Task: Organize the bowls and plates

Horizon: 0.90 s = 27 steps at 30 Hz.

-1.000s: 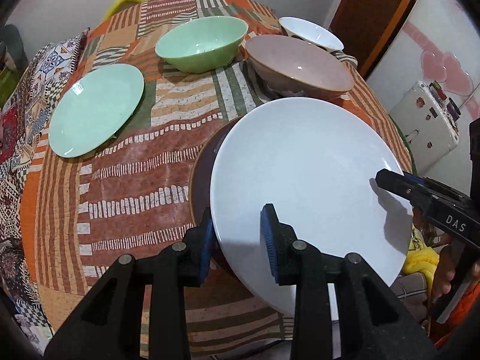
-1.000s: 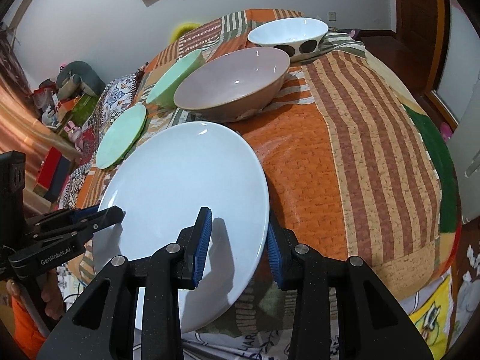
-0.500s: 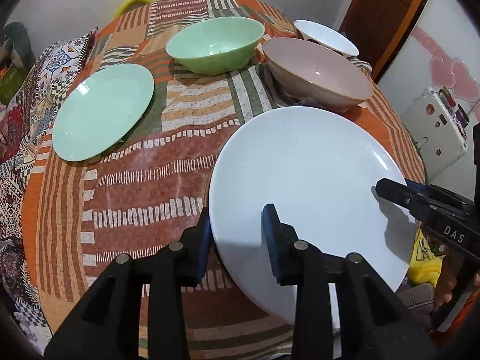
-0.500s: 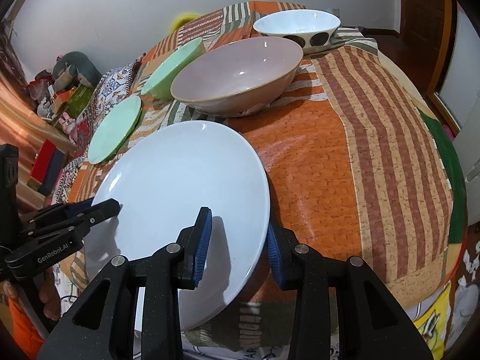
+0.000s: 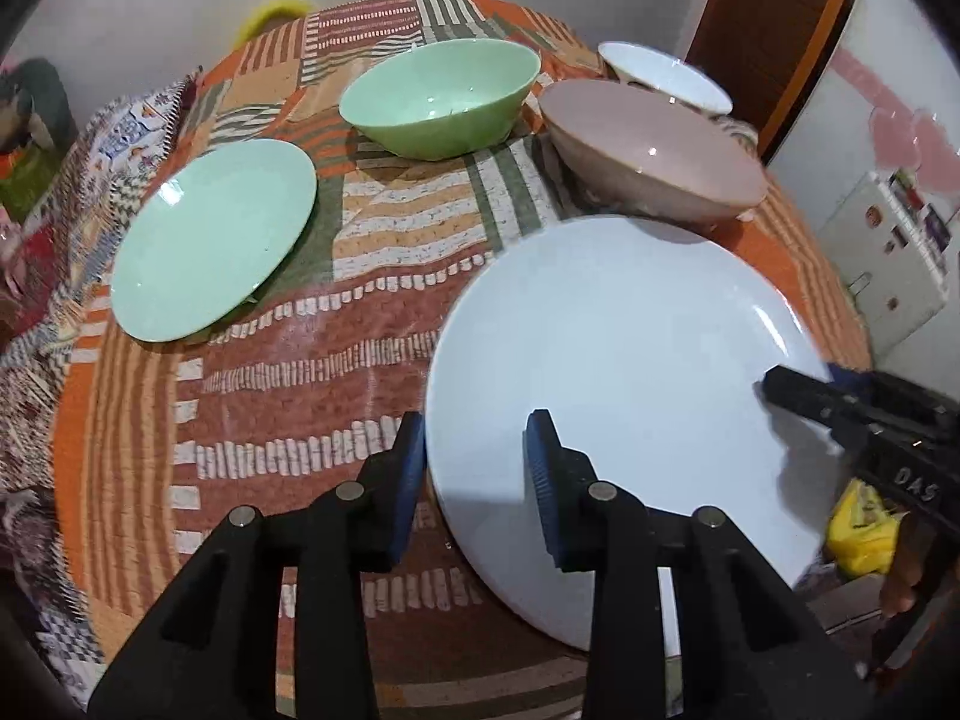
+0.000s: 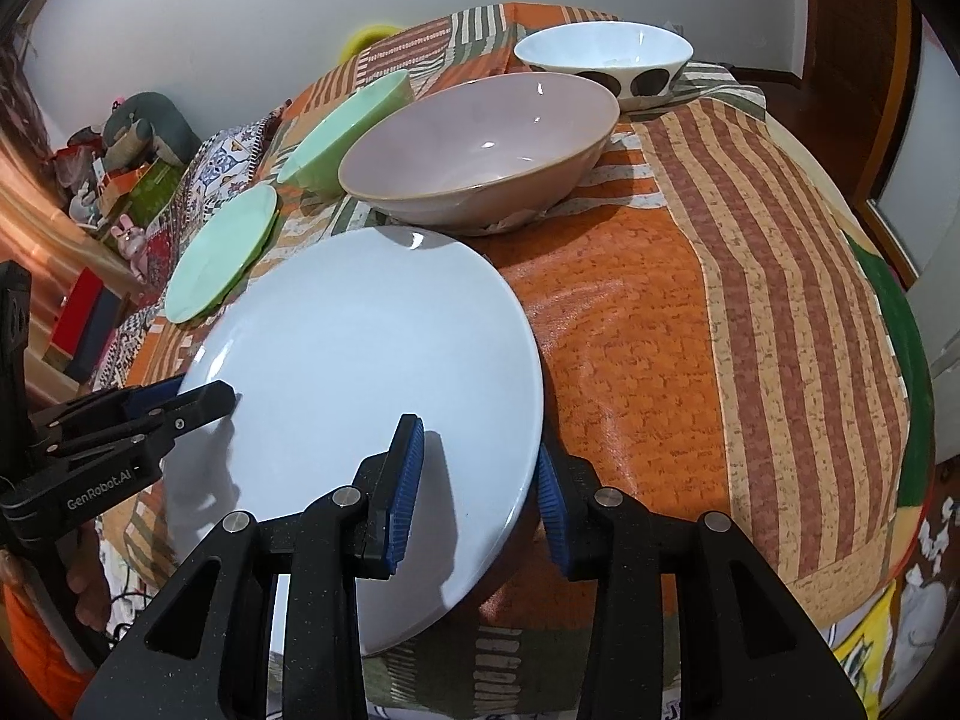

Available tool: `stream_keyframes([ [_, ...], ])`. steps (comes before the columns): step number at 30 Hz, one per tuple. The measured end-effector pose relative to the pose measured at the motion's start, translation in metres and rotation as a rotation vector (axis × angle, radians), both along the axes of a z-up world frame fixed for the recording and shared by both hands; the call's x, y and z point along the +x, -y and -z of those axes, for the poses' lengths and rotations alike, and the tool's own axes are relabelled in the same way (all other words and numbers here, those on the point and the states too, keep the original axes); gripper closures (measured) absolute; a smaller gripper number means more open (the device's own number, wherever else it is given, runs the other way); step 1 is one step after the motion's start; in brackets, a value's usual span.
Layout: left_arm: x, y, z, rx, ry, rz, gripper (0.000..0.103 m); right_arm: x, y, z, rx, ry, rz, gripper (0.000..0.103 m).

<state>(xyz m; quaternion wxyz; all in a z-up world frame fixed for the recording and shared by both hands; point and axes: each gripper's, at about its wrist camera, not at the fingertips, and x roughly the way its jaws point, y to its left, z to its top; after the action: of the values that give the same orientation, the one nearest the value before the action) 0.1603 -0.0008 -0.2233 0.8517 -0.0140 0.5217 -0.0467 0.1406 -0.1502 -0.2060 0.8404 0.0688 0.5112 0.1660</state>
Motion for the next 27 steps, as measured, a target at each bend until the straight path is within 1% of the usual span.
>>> stream_keyframes([
  [4,-0.002,0.001,0.001,0.008,0.012,0.002,0.07,0.0,0.002,0.001,0.015,0.003,-0.005,0.065],
  [10,-0.002,-0.006,0.0,-0.043,-0.001,-0.009,0.07,0.0,0.006,0.002,0.04,-0.025,-0.014,0.065],
  [12,-0.002,-0.007,-0.001,-0.05,-0.008,-0.005,0.07,-0.002,0.006,0.001,0.038,-0.032,-0.014,0.065],
  [16,-0.006,-0.009,-0.004,-0.048,-0.004,-0.001,0.07,-0.005,0.011,-0.006,0.013,-0.016,-0.008,0.065],
  [20,-0.013,-0.017,-0.014,-0.058,0.025,-0.016,0.069,-0.009,0.014,-0.021,-0.006,0.022,-0.011,0.065],
  [21,-0.015,-0.021,-0.018,-0.06,0.038,-0.023,0.067,-0.009,0.014,-0.025,-0.008,0.034,-0.012,0.064],
  [23,-0.019,-0.027,-0.027,-0.061,0.063,-0.035,0.067,-0.01,0.012,-0.035,-0.006,0.063,-0.02,0.062],
  [27,-0.027,-0.044,-0.048,-0.055,0.124,-0.069,0.067,-0.008,-0.004,-0.055,0.001,0.128,-0.051,0.059],
])
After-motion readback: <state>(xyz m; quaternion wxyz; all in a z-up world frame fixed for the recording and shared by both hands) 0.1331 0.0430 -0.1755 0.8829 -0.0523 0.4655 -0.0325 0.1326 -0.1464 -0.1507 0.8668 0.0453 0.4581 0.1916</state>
